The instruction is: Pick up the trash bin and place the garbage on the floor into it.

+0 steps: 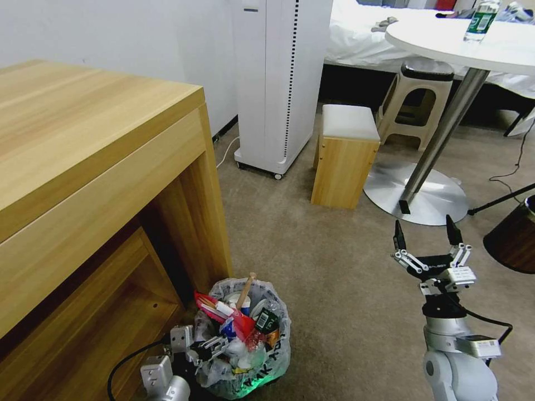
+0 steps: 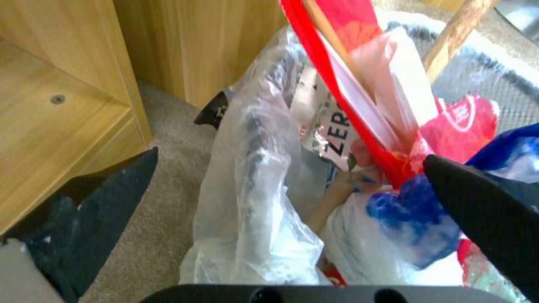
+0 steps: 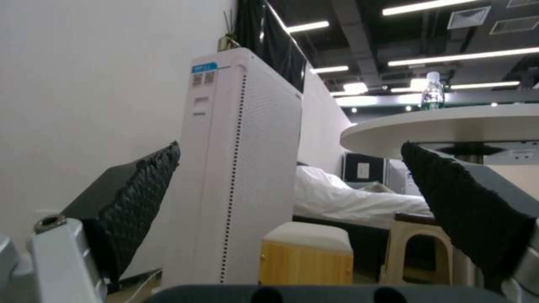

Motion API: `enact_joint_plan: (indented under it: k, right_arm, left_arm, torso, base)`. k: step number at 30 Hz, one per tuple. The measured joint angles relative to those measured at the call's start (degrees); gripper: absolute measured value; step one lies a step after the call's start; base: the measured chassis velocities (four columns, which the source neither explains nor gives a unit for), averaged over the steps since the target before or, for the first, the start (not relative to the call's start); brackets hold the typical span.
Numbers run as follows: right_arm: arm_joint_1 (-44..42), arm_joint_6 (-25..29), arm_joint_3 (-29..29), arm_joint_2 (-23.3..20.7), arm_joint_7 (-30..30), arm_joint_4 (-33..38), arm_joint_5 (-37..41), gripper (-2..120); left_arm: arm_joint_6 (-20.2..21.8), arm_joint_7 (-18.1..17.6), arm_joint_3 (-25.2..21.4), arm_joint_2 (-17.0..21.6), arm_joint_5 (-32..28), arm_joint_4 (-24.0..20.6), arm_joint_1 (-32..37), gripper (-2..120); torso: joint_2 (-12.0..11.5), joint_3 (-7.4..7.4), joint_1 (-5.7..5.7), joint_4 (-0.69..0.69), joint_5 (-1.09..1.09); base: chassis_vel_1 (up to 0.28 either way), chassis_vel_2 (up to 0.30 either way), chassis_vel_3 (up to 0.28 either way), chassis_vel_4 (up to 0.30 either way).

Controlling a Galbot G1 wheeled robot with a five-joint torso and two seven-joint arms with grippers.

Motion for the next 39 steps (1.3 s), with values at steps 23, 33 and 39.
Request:
enact_joint_plan:
  k: [23, 33, 39]
  right_arm:
    - [-1.2, -4.4, 2.7, -3.3, 2.2, 3.7, 2.1, 100]
    - [-1.5, -3.2, 2.8, -1.6, 6.5, 3.5, -3.6, 100]
    - [-2.1, -1.0, 4.0, -0.9, 7.9, 2.2, -5.5, 100]
  left_arm:
    - [-1.4, 0.1, -7.8, 0.6, 6.7, -10.1, 11.3, 100]
    - [-6.0, 6.2, -14.2, -5.1, 19.1, -12.5, 13.2, 100]
    - [-15.6, 11.3, -12.7, -18.4, 33.3, -9.9, 11.1, 100]
  torso:
    - [0.0, 0.0, 0.0, 0.0, 0.01]
    - [0.0, 0.0, 0.0, -0.01, 0.02]
    - [0.0, 0.0, 0.0, 0.0, 0.01]
  base:
    - [0.0, 0.0, 0.0, 0.0]
    - [0.0, 0.0, 0.0, 0.0]
    - [0.0, 0.0, 0.0, 0.0]
